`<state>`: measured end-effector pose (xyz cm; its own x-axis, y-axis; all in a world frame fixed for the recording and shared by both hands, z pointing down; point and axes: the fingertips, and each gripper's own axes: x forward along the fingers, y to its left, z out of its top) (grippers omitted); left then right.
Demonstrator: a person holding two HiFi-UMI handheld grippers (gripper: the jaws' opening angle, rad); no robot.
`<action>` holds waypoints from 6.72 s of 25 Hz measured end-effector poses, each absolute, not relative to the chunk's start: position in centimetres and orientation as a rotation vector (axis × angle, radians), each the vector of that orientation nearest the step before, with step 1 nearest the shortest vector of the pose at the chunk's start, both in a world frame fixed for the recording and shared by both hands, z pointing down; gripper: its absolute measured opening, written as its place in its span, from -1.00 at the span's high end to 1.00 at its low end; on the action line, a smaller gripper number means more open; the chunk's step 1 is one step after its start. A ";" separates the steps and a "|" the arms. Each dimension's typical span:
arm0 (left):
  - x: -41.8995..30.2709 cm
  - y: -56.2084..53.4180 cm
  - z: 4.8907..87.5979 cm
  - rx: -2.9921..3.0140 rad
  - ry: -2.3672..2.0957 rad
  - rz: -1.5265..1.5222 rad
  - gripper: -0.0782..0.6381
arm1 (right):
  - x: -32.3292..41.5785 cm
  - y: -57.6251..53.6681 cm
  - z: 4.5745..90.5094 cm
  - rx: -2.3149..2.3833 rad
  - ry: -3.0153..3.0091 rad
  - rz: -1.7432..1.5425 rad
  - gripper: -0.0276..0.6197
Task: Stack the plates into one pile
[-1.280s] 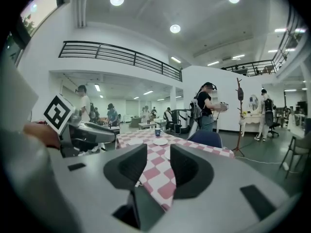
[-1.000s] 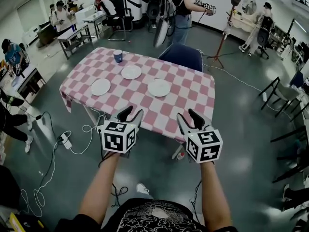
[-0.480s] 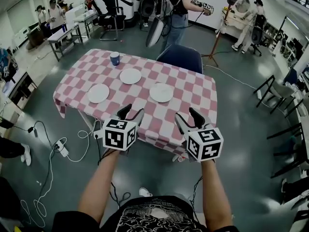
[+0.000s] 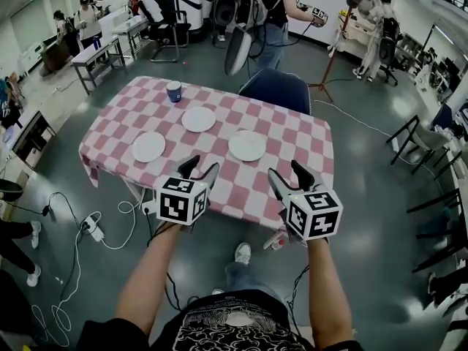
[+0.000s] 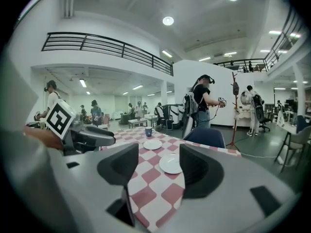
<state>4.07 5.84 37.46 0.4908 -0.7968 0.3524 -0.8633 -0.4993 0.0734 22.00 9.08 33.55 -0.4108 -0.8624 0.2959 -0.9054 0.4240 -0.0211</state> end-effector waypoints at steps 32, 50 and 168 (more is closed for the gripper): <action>10.0 -16.8 45.8 2.334 -1.260 0.573 0.15 | 27.2 -14.5 43.6 1.355 -2.442 0.741 0.03; 10.6 -19.7 52.8 2.268 -0.897 0.674 0.15 | 27.0 -16.0 50.3 1.270 -2.270 0.958 0.03; -10.8 -32.8 59.5 2.009 -0.868 0.651 0.59 | 2.4 -28.0 59.0 1.346 -2.073 1.643 0.71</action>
<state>-10.85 -32.76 59.52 0.6268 -0.3374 0.7023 -0.7688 -0.4146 0.4870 2.38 -27.96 58.99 -0.5768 -0.5330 0.6190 -0.7243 -0.0167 -0.6893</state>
